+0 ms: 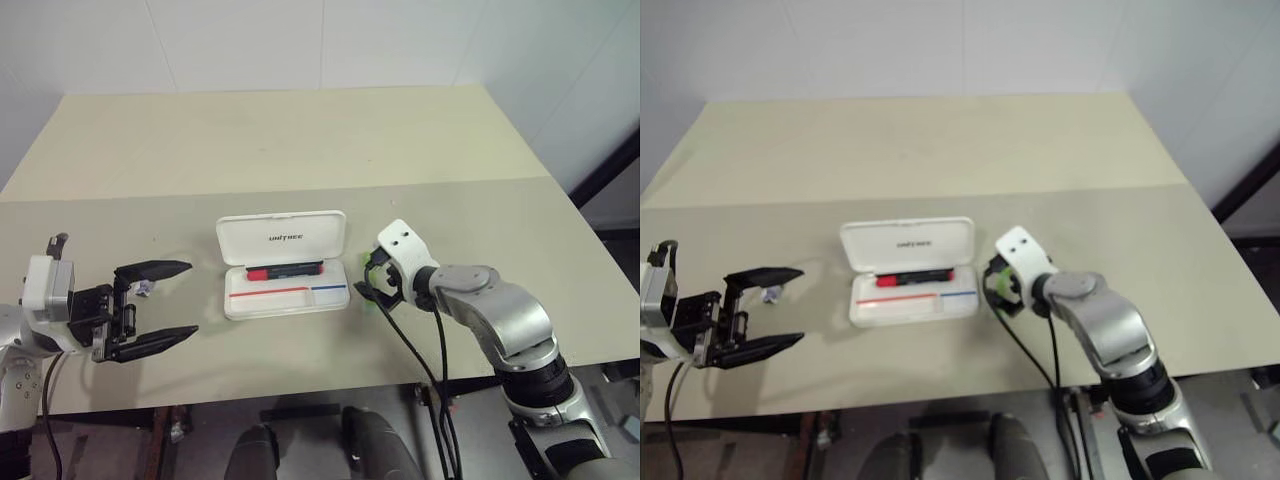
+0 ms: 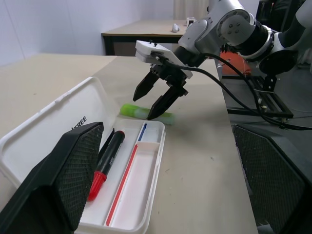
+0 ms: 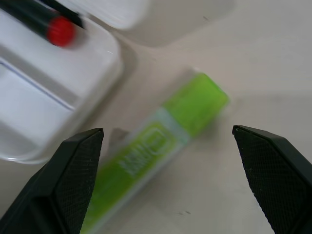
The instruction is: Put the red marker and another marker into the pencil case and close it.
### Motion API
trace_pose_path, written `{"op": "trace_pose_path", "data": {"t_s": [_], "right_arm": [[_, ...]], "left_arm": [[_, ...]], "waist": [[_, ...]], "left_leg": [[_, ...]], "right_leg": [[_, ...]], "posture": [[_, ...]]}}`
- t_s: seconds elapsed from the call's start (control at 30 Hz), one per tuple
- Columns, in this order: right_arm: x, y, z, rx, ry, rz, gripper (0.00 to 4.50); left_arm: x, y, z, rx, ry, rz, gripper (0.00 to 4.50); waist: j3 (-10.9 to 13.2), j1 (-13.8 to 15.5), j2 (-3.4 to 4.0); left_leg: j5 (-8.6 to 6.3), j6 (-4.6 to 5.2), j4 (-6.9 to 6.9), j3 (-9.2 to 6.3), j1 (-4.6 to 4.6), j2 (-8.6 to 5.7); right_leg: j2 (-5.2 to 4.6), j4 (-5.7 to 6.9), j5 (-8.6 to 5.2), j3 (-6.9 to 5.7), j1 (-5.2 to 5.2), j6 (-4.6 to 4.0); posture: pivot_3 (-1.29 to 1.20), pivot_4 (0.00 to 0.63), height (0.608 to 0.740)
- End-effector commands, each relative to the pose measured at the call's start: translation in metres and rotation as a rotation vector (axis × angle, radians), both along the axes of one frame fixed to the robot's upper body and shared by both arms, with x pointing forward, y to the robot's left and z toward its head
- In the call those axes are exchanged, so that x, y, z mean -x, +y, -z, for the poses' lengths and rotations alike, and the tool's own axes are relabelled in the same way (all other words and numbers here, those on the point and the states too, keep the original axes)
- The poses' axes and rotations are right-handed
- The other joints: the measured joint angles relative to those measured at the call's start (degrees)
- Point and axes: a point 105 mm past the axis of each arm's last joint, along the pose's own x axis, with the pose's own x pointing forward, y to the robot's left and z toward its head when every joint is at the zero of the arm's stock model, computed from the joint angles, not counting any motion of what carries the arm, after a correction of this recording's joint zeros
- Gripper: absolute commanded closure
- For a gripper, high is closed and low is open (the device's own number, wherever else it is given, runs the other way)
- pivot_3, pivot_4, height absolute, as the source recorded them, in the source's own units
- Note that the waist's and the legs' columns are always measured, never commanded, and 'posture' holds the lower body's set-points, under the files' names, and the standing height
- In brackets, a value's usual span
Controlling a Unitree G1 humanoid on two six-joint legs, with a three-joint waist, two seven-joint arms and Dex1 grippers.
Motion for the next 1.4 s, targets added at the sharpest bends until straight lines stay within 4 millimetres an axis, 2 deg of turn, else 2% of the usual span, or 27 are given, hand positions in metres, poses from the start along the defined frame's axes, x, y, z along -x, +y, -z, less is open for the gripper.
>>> {"op": "trace_pose_path", "data": {"t_s": [0.03, 0.27, 0.6, 0.87, 0.97, 1.4], "right_arm": [[-0.003, -0.003, -0.003, 0.016, -0.019, 0.015, 0.03], [0.004, -0.005, 0.013, 0.02, 0.076, 0.014, 0.03], [0.008, -0.002, 0.019, 0.029, 0.138, 0.012, 0.03], [0.008, -0.004, 0.023, 0.04, 0.159, 0.031, 2.56], [0.004, -0.008, 0.022, 0.049, 0.143, 0.054, 3.28], [-0.013, -0.023, 0.011, 0.076, 0.061, 0.098, 3.34]], "left_arm": [[0.004, 0.001, -0.007, -0.011, -0.049, -0.019, 0.0], [0.008, 0.0, -0.006, -0.012, -0.054, -0.035, 0.0], [0.009, 0.0, -0.007, -0.014, -0.066, -0.042, 0.0], [0.007, -0.001, -0.008, -0.013, -0.081, -0.042, 0.0], [0.006, -0.001, -0.008, -0.013, -0.084, -0.041, 0.0], [0.0, -0.002, -0.01, -0.012, -0.103, -0.033, 0.0]], "waist": [[0.0, 0.0, 0.0], [0.0, 0.2, -0.03], [-0.1, 0.2, -0.09], [-0.2, 0.3, -0.33], [-0.4, 0.2, -0.59], [-0.5, 0.3, -0.75]], "left_leg": [[0.0, 0.0, -0.01, -0.01, 0.0, 0.0], [0.0, 0.0, 0.01, 0.0, 0.0, 0.0], [0.0, 0.0, 0.01, 0.0, 0.0, 0.0], [0.0, 0.0, 0.05, -0.01, 0.0, -0.01], [0.0, 0.0, 0.06, -0.01, 0.02, -0.01], [0.09, 0.03, 0.13, 0.02, 0.03, -0.01]], "right_leg": [[0.0, 0.0, 0.0, 0.0, 0.0, 0.0], [-0.01, 0.0, 0.0, 0.0, 0.01, 0.0], [-0.01, -0.03, -0.01, 0.0, 0.02, -0.01], [-0.03, -0.04, 0.0, 0.0, 0.06, -0.01], [-0.04, -0.07, 0.0, 0.0, 0.08, -0.02], [-0.07, -0.13, 0.07, 0.01, 0.11, -0.14]], "posture": [[0.0, 0.15, 0.74], [0.0, 0.15, 0.74], [0.0, 0.15, 0.74], [0.0, 0.15, 0.74], [0.0, 0.15, 0.74], [0.0, 0.15, 0.74]]}}
